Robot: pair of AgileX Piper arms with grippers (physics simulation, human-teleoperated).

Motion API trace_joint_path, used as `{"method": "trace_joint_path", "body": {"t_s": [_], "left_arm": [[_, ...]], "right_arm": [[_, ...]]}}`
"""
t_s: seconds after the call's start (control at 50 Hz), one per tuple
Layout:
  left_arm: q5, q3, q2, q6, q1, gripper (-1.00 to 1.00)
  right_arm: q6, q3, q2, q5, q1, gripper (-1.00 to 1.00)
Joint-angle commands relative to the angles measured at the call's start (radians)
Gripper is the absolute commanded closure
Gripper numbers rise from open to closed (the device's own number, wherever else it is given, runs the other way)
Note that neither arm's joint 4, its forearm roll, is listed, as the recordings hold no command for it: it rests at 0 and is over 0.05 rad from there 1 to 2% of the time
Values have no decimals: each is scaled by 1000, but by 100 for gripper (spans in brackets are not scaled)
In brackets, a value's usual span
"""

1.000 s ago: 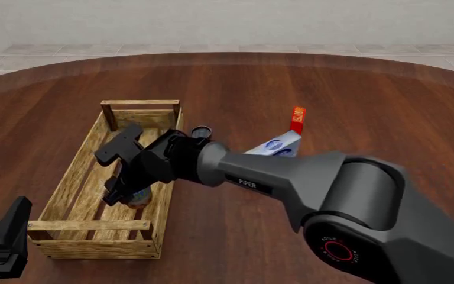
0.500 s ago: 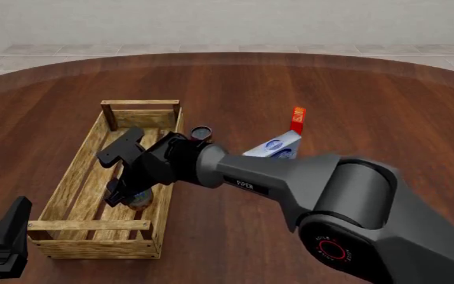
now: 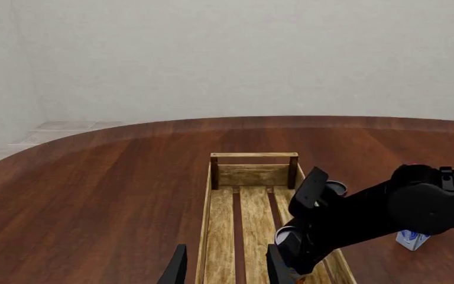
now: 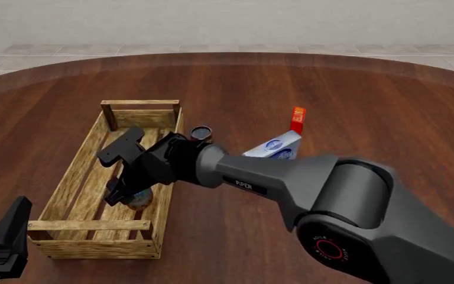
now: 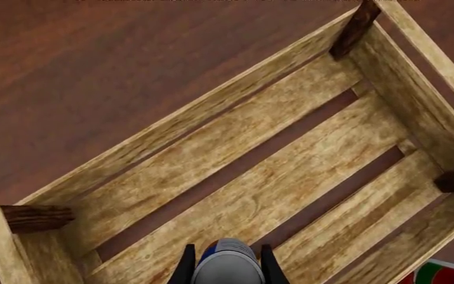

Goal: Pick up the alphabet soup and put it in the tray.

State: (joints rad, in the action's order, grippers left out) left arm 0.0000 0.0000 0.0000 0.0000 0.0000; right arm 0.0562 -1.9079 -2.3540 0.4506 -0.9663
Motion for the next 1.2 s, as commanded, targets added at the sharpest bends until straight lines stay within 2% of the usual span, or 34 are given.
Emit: {"method": "trace_joint_path", "body": {"t_s": [0.02, 0.08, 0.1, 0.16, 0.66, 1.2], "left_arm": [[0, 0, 0, 0, 0, -100], [0, 0, 0, 0, 0, -100], [0, 0, 0, 0, 0, -100], [0, 0, 0, 0, 0, -100], [0, 0, 0, 0, 0, -100], [0, 0, 0, 0, 0, -100]], "right_arm": [[-22, -6, -26, -3, 3, 100], [-19, 12, -14, -13, -5, 100], [-11, 1, -23, -5, 5, -100], [-34, -7, -28, 2, 5, -100], [-47, 19, 21, 8, -10, -100], [-17, 22, 97, 42, 0, -100]]}}
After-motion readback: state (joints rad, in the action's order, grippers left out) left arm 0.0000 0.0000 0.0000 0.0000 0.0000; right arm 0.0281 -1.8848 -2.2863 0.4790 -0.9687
